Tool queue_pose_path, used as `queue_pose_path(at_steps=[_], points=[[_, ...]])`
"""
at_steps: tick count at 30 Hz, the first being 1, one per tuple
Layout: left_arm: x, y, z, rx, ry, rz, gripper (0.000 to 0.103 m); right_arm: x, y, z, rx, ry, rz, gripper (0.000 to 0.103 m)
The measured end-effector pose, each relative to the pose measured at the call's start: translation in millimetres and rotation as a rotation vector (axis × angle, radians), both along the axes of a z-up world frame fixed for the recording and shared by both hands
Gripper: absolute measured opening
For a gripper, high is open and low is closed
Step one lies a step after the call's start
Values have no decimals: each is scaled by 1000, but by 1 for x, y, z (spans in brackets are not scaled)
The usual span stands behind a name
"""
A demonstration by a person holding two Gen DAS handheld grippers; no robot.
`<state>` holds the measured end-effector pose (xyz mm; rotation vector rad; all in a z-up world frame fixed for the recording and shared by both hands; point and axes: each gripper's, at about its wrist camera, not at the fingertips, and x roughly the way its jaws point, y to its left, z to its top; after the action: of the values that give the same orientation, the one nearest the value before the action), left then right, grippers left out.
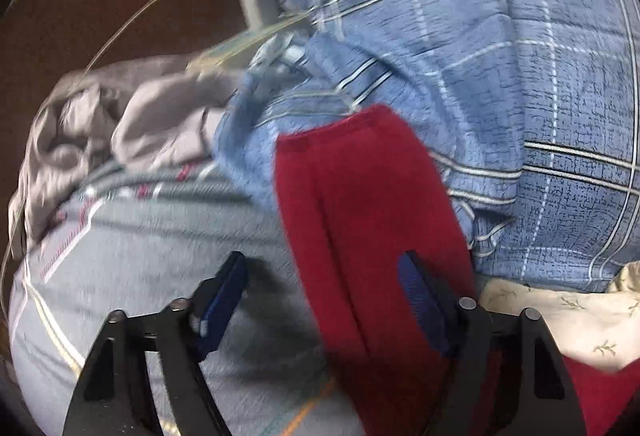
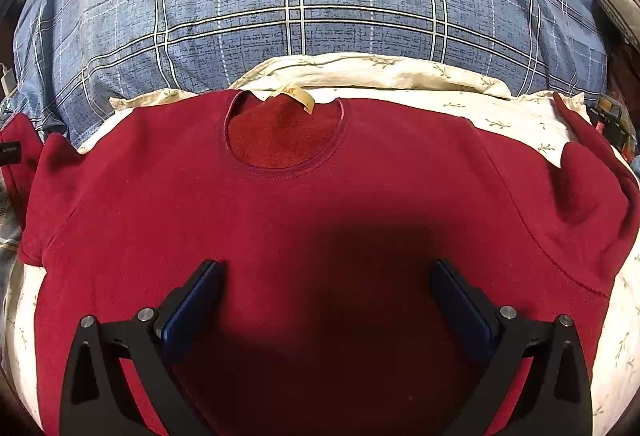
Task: Fold small clothes
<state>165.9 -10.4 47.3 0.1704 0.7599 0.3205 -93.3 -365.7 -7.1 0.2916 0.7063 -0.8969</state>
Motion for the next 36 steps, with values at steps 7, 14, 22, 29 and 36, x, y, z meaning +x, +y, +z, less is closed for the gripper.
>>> queue_pose_path(at_steps=[7,14,22,29,36], points=[[-15,5,8,-227,22,-109,6,1,0,0,-3,2,5,103],[-109,-31,67,-432,-47,-375,5,1,-1,0,-3,3,8,103],[-186,-141,64,-457,17,-670,5,-27,-11,28,20,28,114,101],[-190,-207,-2,-443,175,-776,7,-104,-48,35,90,-95,49,100],[-182,-188,14,-456,225,-833,42,-105,-43,52,106,-181,141,99]])
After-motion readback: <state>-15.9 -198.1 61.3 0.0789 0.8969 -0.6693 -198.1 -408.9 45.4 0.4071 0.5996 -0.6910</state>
